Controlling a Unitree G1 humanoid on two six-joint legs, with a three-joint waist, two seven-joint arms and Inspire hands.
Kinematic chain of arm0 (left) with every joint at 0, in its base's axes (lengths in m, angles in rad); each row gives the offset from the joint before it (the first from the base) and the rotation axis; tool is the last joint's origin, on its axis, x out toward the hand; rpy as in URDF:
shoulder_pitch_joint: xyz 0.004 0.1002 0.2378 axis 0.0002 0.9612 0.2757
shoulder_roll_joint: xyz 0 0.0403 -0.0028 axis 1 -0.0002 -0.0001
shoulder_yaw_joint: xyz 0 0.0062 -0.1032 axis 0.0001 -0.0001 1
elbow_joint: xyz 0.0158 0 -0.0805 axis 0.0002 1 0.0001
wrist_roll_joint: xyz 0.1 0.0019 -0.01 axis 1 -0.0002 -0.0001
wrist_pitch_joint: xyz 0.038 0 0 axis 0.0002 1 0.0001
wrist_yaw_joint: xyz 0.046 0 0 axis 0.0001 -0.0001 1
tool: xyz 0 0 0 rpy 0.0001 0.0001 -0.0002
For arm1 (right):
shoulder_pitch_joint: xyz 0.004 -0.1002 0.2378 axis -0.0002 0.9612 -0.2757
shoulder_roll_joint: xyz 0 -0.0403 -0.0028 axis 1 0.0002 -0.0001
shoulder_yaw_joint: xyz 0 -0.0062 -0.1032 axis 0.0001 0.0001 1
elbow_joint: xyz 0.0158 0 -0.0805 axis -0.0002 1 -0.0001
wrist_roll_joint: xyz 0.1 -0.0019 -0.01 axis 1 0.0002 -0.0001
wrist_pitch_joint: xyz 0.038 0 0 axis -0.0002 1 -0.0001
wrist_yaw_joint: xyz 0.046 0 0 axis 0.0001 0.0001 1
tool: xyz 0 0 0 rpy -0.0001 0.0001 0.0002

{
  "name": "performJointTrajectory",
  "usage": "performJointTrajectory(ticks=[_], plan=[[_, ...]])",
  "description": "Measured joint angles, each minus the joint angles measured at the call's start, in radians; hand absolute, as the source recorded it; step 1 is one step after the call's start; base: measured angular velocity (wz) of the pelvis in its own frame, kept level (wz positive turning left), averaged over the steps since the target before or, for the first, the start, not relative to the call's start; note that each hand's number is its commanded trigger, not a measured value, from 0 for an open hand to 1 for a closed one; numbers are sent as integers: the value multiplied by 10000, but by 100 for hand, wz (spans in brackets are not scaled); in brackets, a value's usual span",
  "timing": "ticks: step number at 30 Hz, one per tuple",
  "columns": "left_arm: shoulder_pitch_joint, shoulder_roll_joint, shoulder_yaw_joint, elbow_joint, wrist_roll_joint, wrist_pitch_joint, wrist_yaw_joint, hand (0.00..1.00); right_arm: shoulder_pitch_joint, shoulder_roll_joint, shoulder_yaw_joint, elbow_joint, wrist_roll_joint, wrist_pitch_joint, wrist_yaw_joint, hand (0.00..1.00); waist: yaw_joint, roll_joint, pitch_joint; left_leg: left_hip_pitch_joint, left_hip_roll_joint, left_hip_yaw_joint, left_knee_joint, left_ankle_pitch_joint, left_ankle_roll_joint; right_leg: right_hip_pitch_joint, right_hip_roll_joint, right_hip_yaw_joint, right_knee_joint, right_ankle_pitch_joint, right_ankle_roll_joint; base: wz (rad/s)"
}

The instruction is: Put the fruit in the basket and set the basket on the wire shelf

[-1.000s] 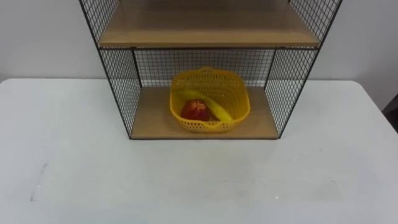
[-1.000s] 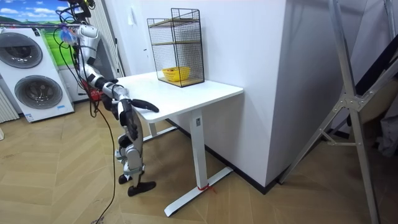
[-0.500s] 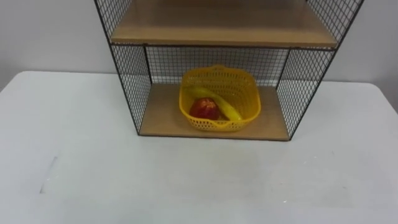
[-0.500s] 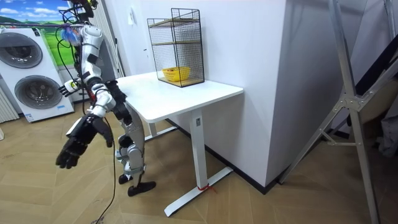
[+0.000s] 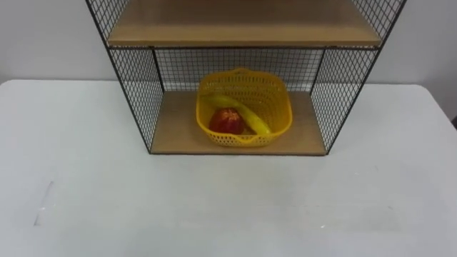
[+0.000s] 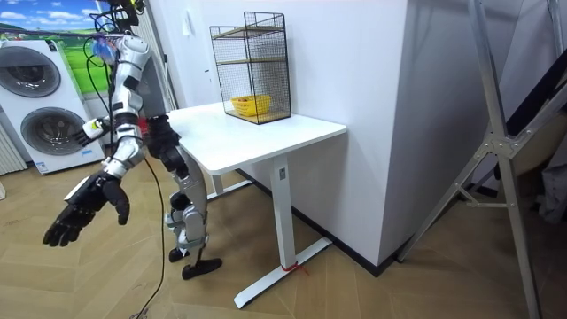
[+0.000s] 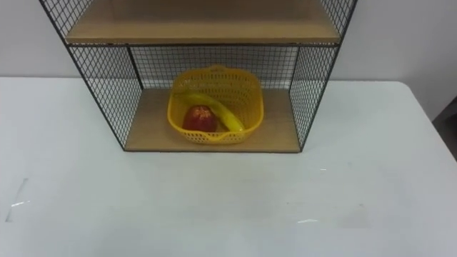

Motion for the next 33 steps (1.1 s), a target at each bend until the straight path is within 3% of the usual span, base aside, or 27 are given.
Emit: performJointTrajectory(ticks=[2,3,5,8,14,20,23,24,30,33], plan=[[-52,-726,-249,546,75,204,-722,0,-504,292,722,1026,-399,145,553,0,-14,-17,-3,109,118,214,-27,-16,-26,194,124,164,-209,159,-33,-23],[-79,-910,-399,678,80,304,-906,0,-646,410,912,1228,-585,195,699,0,-20,-13,-1,150,137,238,-24,-54,-82,251,143,167,-256,190,-45,-16],[-352,-1446,-968,1473,403,924,-1827,0,-1226,781,1465,1882,-1234,732,1286,0,-152,-8,1,347,157,239,-42,-86,-76,496,198,224,-411,245,-33,-5],[-736,-1902,-1397,2136,1664,1451,-3063,0,-1915,1045,2044,2327,-2697,1439,2126,0,-199,-16,3,513,136,213,-51,-86,-62,718,204,245,-539,302,16,0],[-996,-2102,-2720,2396,4758,2578,-4796,0,-2780,1061,3775,2416,-6383,2489,3296,0,-117,-65,2,724,127,200,-106,-53,-1,987,183,146,-724,423,53,3],[-1556,-2279,-3858,2317,7184,3447,-5538,0,-3407,1276,4903,2397,-8882,3223,3902,0,-69,-62,63,1003,151,261,-255,9,60,1192,273,275,-922,519,51,-3],[-1865,-2294,-4749,2146,8153,3737,-5627,0,-3513,1358,5834,2334,-9523,3543,4053,0,-112,-59,82,1111,137,213,-305,31,56,1317,279,266,-984,525,48,-1],[-2013,-2300,-5043,2057,8524,3798,-5626,0,-3523,1400,6131,2308,-9825,3620,4054,0,-106,-63,136,1169,139,204,-314,31,55,1395,284,268,-1037,532,46,5],[-2425,-2389,-5556,1582,9694,4146,-5621,0,-3892,1620,6663,1884,-10726,4024,4272,0,-110,-186,262,1133,141,220,-325,45,49,1337,306,277,-1046,537,38,0],[-2566,-2351,-6001,1497,9806,4281,-5622,0,-3992,1639,6975,1709,-11317,4082,4361,0,-109,-204,273,1084,142,235,-323,46,51,1273,330,292,-1045,548,38,-1]])
